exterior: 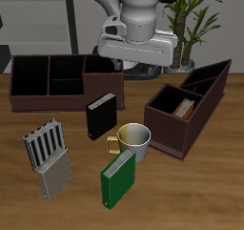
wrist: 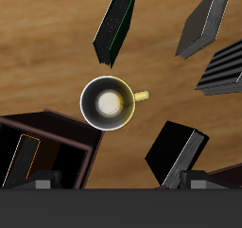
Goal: Place the orange book into the left desk caddy's right compartment and place the striped book into the back desk caddy's front compartment and place the yellow book into the back desk caddy's back compartment
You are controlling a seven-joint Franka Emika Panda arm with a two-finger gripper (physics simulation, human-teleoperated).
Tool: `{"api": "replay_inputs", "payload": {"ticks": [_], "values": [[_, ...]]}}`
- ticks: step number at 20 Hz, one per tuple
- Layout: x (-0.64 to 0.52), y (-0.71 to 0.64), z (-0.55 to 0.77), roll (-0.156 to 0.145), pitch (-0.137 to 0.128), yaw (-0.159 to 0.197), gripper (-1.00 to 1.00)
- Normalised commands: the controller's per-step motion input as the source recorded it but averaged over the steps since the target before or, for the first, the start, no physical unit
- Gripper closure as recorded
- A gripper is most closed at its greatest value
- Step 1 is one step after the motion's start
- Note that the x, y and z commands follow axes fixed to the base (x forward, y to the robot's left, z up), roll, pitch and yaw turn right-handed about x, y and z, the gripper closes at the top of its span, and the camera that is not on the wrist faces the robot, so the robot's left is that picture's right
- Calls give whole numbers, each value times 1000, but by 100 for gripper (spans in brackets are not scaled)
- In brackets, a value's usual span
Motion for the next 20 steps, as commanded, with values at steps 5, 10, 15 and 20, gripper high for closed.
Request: {"api": "replay_inputs", "payload": {"ticks": [5, 10, 15, 20], "values": [[130, -984, 147, -69, -17, 28, -100], [59, -498, 8, -42, 21, -48, -100], [-177, -537, 232, -23, -48, 40, -100], [124, -331, 41, -40, -3, 34, -100]]}}
